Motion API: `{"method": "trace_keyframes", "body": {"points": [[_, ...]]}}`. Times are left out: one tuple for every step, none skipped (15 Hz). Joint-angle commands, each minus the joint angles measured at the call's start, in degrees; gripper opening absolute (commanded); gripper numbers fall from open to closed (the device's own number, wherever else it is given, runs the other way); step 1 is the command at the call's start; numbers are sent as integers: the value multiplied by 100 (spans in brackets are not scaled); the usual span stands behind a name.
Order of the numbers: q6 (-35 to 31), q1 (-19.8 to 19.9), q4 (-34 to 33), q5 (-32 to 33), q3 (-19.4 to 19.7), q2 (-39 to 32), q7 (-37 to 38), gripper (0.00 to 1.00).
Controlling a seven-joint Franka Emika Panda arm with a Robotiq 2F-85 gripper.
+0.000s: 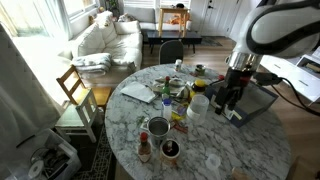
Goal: Flip the measuring cup upside down and place a wooden block on top of it
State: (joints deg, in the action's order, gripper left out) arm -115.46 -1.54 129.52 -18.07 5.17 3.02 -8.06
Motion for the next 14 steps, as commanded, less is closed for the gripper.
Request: {"method": "trace_keyframes", "body": {"points": [[-392, 51, -233, -101, -249, -985, 1005, 100], [-379, 32, -330, -74, -305, -1207, 1332, 100], [-283, 31, -423, -76, -338, -1420, 1585, 100], [35, 39, -617, -221, -394, -1629, 1707, 100], [213, 54, -741, -303, -434, -1819, 1832, 100], [502, 73, -917, -398, -475, -1978, 1919, 100], [42, 59, -502, -174, -453, -1605, 1693, 100], [205, 52, -642, -231, -474, -1759, 1778, 100], [285, 49, -745, -261, -485, -1864, 1823, 100], [329, 49, -815, -270, -485, -1926, 1837, 100], [340, 52, -843, -274, -485, -1949, 1841, 100], [345, 54, -852, -276, -484, -1951, 1844, 100], [349, 55, -859, -278, -484, -1951, 1847, 100], [493, 90, -942, -438, -532, -2121, 1734, 100]]}}
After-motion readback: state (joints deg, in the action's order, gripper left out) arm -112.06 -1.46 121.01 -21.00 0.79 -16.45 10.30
